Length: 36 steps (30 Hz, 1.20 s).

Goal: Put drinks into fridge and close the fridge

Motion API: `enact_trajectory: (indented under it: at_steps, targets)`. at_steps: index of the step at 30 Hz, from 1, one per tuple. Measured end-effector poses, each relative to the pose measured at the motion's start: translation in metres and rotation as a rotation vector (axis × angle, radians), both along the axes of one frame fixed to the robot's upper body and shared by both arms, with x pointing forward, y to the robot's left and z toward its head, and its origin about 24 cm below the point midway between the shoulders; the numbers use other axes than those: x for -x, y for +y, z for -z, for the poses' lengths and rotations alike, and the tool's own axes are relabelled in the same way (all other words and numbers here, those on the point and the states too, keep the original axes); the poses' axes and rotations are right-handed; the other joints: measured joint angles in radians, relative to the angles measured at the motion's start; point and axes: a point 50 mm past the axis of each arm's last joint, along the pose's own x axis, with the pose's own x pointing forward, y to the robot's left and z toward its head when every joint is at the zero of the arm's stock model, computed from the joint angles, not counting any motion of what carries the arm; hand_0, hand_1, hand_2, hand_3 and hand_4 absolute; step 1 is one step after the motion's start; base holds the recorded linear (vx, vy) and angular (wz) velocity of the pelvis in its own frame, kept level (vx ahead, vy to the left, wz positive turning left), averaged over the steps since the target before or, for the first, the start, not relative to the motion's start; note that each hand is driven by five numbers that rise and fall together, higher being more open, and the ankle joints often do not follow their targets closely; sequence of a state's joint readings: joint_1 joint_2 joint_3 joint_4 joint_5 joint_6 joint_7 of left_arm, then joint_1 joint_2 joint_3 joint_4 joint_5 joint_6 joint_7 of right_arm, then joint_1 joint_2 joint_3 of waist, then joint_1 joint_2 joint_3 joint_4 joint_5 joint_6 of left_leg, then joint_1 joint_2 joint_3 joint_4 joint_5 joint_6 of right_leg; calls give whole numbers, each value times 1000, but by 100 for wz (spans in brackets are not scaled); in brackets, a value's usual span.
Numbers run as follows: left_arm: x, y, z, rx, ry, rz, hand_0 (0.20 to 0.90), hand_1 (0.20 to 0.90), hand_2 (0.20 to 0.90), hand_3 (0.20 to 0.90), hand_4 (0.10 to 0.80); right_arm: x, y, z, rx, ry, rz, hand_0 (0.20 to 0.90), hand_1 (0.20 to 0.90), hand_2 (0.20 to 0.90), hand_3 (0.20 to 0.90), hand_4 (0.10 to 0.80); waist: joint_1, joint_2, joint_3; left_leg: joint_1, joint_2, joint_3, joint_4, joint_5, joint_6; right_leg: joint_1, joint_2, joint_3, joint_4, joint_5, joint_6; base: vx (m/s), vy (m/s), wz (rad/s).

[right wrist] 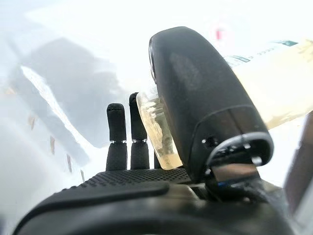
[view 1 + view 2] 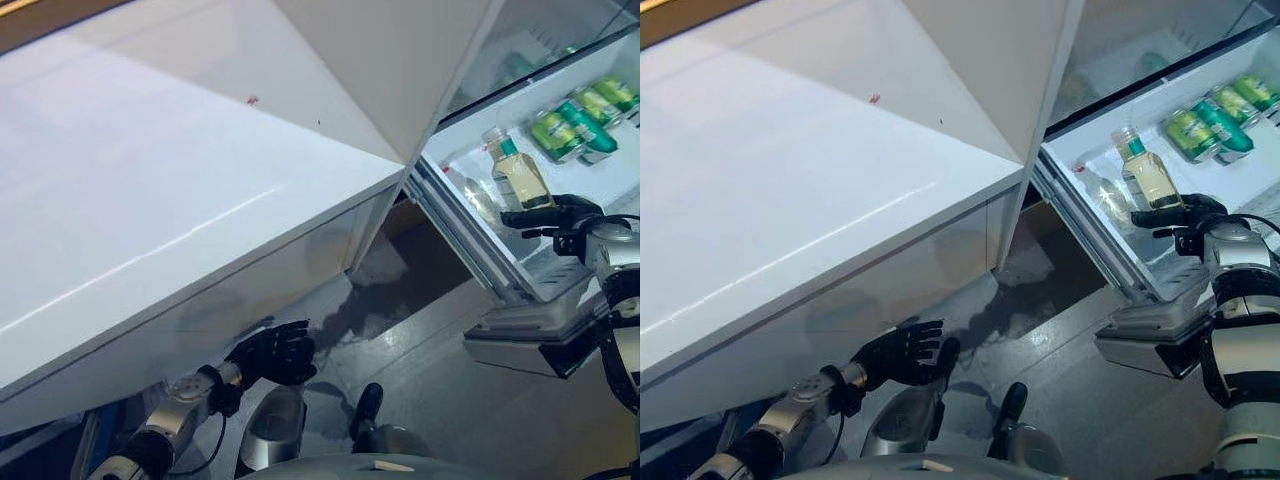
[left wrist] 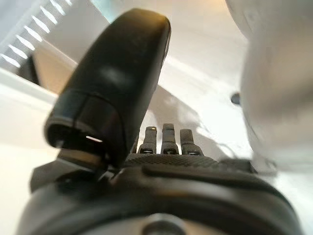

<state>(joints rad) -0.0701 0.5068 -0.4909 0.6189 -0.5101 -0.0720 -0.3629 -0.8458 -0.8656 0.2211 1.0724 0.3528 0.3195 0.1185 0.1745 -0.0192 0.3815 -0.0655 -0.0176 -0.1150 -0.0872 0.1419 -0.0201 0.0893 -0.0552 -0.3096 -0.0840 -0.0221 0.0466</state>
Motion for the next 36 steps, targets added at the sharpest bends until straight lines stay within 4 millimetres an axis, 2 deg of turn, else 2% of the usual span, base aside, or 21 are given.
enact_trajectory:
  at_steps: [4, 15, 17, 18, 19, 20, 25, 31, 36]
  targets:
    - [-7, 15, -3, -57, -26, -57, 900, 900, 900, 900, 800, -1, 1, 0, 31, 54, -17, 300, 300, 300, 200, 100, 4, -5, 52, 0, 0, 4, 0, 0, 0, -2, -1, 1, 0, 0, 0, -15, -7, -1]
    - [-8, 42, 2, -167, 2, -137, 900, 900, 900, 900, 800, -8, 6, -15, 138, 128, -104, 300, 300, 300, 200, 100, 7, -6, 80, -20, -1, 17, 17, 3, 3, -30, -1, 14, 21, 0, 0, -13, 9, -3]
    - [-4, 47, 6, -198, 25, -146, 900, 900, 900, 900, 800, -9, 7, -16, 156, 144, -121, 368, 368, 368, 280, 180, 5, -6, 81, -32, -2, 16, 26, 3, 3, -40, -2, 14, 29, -1, 0, 0, 0, 0]
    - [-2, 50, 8, -206, 37, -154, 900, 900, 900, 900, 800, -10, 7, -18, 171, 153, -130, 486, 486, 486, 417, 317, 5, -6, 81, -36, -1, 17, 29, 3, 3, -47, -3, 16, 34, -1, 0, 0, 0, 0]
    - [0, 51, 11, -212, 51, -165, 900, 900, 900, 900, 800, -11, 8, -19, 179, 163, -139, 768, 768, 768, 746, 646, 5, -5, 82, -38, -2, 18, 30, 4, 4, -48, -3, 17, 36, -1, 0, 0, 0, 0]
    - [2, 52, 13, -223, 66, -176, 900, 900, 900, 900, 800, -10, 8, -19, 184, 181, -146, 900, 900, 900, 900, 800, 6, -4, 82, -37, -2, 17, 31, 5, 5, -48, -4, 17, 37, -1, 0, 0, 0, 0]
    - [3, 54, 15, -234, 77, -184, 900, 900, 900, 900, 800, -9, 6, -20, 205, 230, -178, 900, 900, 900, 900, 800, 11, -2, 83, -36, -2, 15, 31, 11, 4, -48, -4, 14, 42, -1, 0, 0, 0, 0]
    - [3, 52, 15, -240, 75, -179, 900, 900, 900, 900, 800, -15, 10, -33, 420, 302, -230, 900, 900, 900, 900, 800, 7, 13, 91, -32, 0, 14, 31, 17, 3, -48, -4, 15, 51, 0, 0, -37, 33, 0]
    - [3, 53, 16, -259, 81, -177, 900, 900, 900, 900, 800, -19, 16, -41, 476, 285, -267, 900, 900, 900, 900, 800, -1, 12, 91, -9, -1, 21, 25, 17, 4, -31, -6, 23, 51, 0, 0, 4, 50, -4]
